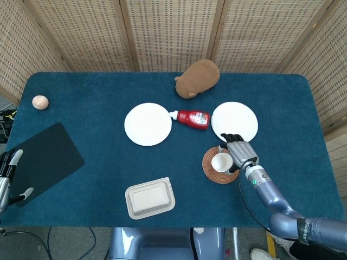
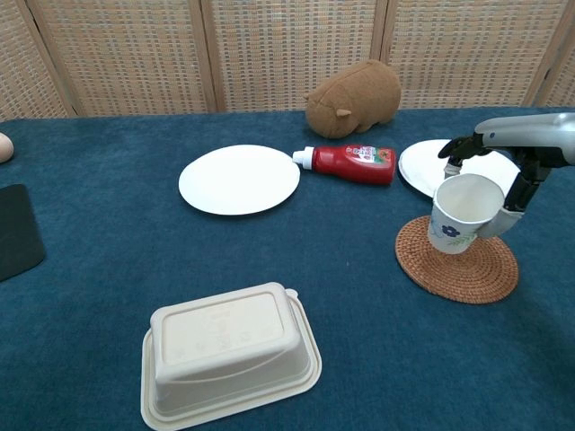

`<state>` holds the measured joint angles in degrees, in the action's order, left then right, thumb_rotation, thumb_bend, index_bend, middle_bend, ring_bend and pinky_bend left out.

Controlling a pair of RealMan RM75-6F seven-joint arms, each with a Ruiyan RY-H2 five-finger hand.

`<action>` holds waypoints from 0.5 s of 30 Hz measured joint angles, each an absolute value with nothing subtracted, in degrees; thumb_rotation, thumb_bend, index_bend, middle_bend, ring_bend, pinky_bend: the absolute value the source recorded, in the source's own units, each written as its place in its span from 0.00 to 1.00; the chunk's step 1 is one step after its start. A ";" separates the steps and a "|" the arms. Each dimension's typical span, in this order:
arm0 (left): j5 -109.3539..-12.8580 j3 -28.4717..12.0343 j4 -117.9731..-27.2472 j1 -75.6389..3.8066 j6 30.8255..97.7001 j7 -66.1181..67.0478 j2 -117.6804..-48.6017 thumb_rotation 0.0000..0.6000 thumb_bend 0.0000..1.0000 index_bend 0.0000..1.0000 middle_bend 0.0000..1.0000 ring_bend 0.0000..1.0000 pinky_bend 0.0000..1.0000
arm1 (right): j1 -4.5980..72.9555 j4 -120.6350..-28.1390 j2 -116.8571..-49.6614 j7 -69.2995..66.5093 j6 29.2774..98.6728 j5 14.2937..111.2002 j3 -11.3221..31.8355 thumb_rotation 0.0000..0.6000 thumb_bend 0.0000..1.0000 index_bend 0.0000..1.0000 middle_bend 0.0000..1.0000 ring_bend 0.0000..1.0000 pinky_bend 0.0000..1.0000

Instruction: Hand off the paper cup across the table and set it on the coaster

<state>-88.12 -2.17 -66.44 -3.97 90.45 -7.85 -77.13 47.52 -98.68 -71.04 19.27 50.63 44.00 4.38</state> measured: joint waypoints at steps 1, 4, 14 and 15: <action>-88.17 -2.16 -66.48 -4.01 90.42 -7.73 -77.14 1.00 0.07 0.00 0.00 0.00 0.00 | 47.43 -98.40 -71.15 19.04 50.37 44.18 4.40 1.00 0.02 0.40 0.05 0.00 0.00; -88.22 -2.11 -66.56 -4.05 90.34 -7.34 -77.20 1.00 0.07 0.00 0.00 0.00 0.00 | 47.20 -97.74 -71.54 18.53 49.86 44.63 4.44 1.00 0.02 0.40 0.05 0.00 0.00; -88.16 -2.16 -67.24 -3.80 90.67 -6.62 -77.11 1.00 0.07 0.00 0.00 0.00 0.00 | 47.27 -95.03 -73.63 17.65 47.95 44.94 4.46 1.00 0.02 0.36 0.03 0.00 0.00; -88.16 -2.15 -67.32 -3.79 90.66 -6.51 -77.09 1.00 0.07 0.00 0.00 0.00 0.00 | 47.25 -94.55 -73.90 17.53 47.77 45.03 4.44 1.00 0.02 0.34 0.01 0.00 0.00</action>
<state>-88.16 -2.15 -67.32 -3.79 90.66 -6.51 -77.09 47.25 -94.55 -73.90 17.53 47.77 45.03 4.44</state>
